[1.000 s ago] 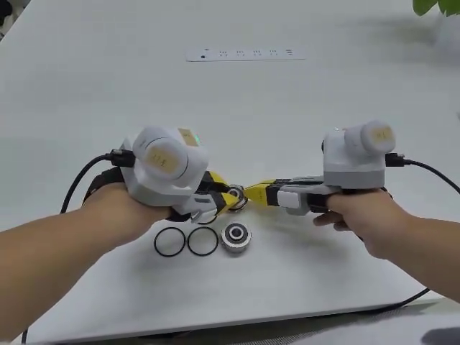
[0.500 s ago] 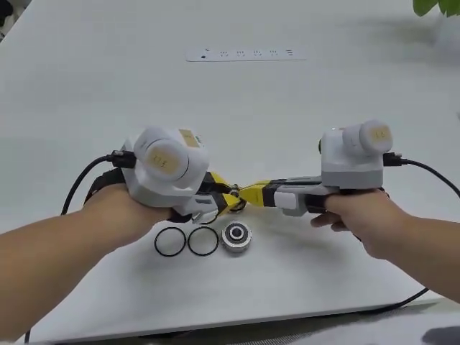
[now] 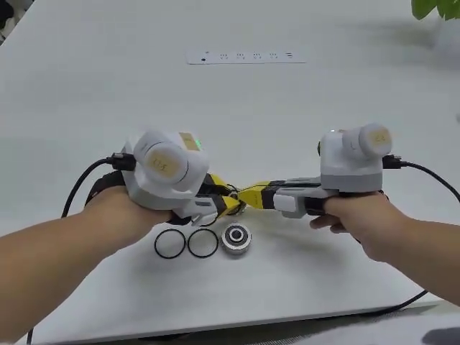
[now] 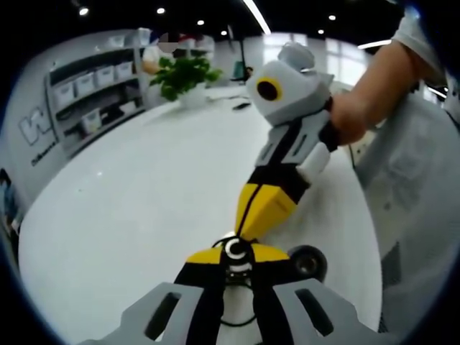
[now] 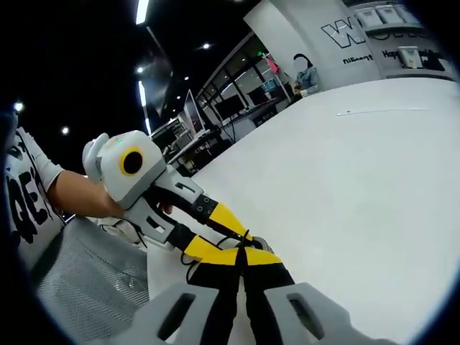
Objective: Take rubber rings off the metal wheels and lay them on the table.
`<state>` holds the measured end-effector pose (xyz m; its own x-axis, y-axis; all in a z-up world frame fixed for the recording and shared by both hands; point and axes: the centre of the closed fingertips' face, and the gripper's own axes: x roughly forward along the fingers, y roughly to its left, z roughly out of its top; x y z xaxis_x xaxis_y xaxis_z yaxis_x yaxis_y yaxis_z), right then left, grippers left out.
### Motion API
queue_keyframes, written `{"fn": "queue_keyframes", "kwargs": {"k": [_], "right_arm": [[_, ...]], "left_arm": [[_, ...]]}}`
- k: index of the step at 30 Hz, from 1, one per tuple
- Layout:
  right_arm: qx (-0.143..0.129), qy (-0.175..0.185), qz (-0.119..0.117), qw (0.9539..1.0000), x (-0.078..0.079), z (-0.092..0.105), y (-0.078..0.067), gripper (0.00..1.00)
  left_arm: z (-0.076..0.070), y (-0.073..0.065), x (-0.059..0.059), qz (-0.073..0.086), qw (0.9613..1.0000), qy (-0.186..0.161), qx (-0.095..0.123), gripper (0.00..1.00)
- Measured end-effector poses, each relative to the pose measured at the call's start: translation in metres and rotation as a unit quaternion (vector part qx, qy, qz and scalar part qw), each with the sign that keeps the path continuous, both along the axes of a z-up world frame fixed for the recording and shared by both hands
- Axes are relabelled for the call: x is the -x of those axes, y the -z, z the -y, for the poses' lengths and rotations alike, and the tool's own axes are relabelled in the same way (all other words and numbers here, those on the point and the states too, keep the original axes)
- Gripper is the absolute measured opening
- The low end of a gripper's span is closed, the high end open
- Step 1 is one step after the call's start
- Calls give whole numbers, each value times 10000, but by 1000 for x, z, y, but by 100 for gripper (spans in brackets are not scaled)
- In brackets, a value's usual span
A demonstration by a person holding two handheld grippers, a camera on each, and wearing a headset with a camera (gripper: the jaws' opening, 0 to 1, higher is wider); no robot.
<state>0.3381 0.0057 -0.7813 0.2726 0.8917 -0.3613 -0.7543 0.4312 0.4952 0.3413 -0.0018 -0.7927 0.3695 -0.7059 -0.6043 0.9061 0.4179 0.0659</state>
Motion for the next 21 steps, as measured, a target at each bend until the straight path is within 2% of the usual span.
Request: {"fn": "queue_keyframes", "kwargs": {"k": [7,21], "right_arm": [[-35,23,6,10000,-2,0,-3,0],[-138,145,28,9998,-6,5,-12,0]], "left_arm": [[-2,-1,2,-6,9999,115,-40,14],[-1,-15,6,-17,9997,124,219,25]]}}
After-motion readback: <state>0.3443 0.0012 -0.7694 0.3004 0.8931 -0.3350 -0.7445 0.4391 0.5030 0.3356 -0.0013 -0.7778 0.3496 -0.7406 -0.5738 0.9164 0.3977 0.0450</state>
